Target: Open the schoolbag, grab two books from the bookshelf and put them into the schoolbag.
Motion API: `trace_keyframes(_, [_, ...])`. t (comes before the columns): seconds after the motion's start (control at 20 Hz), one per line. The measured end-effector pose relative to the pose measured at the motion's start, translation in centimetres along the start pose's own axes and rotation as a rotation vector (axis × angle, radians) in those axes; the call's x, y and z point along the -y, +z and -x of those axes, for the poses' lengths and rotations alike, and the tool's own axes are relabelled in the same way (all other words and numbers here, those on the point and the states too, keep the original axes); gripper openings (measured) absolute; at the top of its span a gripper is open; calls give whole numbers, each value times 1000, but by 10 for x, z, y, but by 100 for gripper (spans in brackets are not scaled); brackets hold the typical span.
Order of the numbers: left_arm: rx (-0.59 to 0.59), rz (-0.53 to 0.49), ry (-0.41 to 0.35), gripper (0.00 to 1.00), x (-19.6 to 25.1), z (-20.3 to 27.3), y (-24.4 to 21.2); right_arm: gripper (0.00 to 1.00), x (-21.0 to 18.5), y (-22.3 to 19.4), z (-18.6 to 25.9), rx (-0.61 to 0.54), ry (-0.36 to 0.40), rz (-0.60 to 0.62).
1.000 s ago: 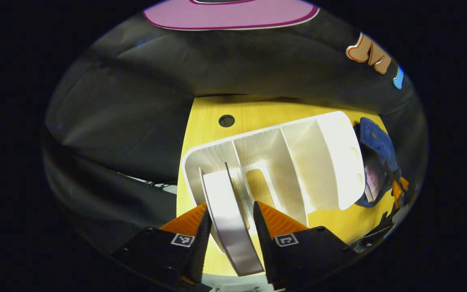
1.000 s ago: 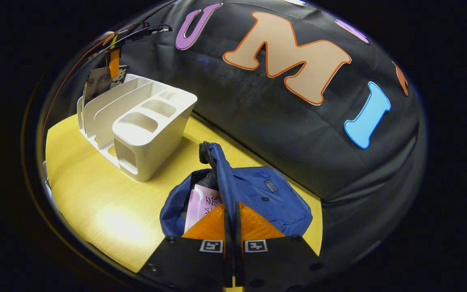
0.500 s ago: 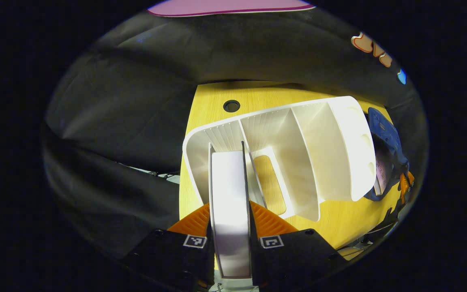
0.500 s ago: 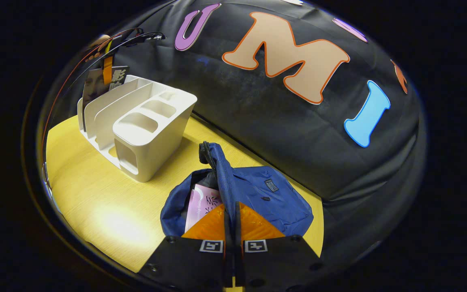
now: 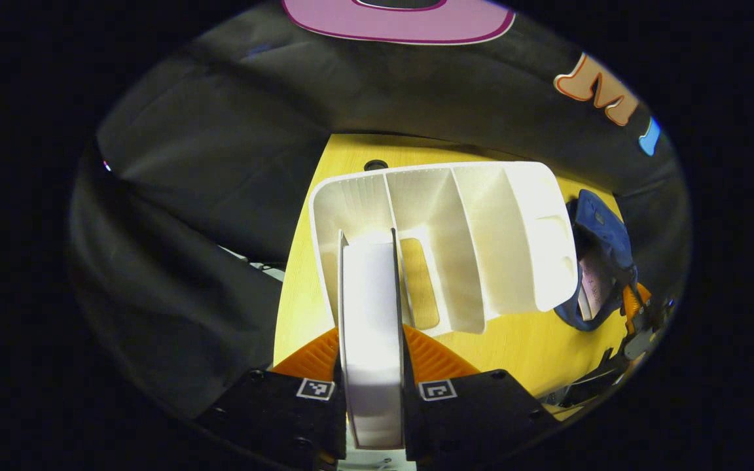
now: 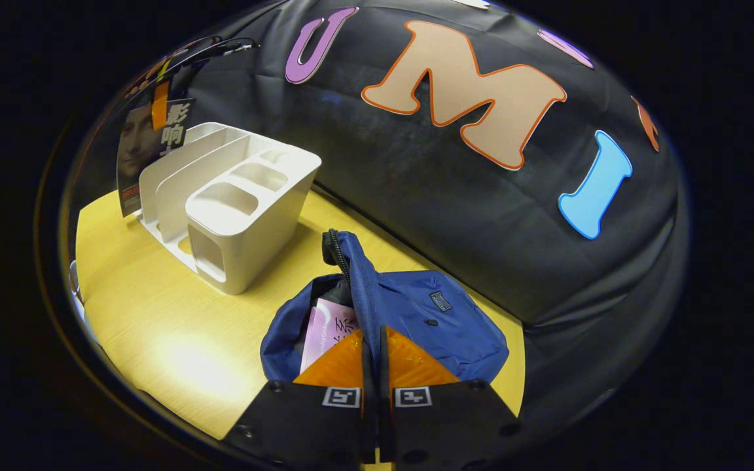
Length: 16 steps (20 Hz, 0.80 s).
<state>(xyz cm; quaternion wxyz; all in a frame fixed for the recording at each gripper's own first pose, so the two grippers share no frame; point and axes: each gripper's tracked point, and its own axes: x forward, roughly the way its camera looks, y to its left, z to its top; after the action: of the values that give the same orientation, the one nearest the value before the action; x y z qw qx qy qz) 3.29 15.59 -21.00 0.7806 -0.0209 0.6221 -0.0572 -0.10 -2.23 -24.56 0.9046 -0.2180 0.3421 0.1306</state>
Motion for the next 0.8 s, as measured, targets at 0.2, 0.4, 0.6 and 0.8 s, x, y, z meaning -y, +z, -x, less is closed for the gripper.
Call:
trace_keyframes(0.2, [1,17,2,33,10,22,-34,5,-1,-2,0,10,19,3])
trace_keyframes(0.4, [14,61,-28,32,25,39,-66,5,-2,-2,0,16,39,13])
trace_keyframes(0.6, [36,119,-54,33,36,52,-94,5,0,-1,1,21,54,16])
trace_keyframes(0.8, [70,201,-88,32,47,62,-110,5,1,0,1,27,67,29])
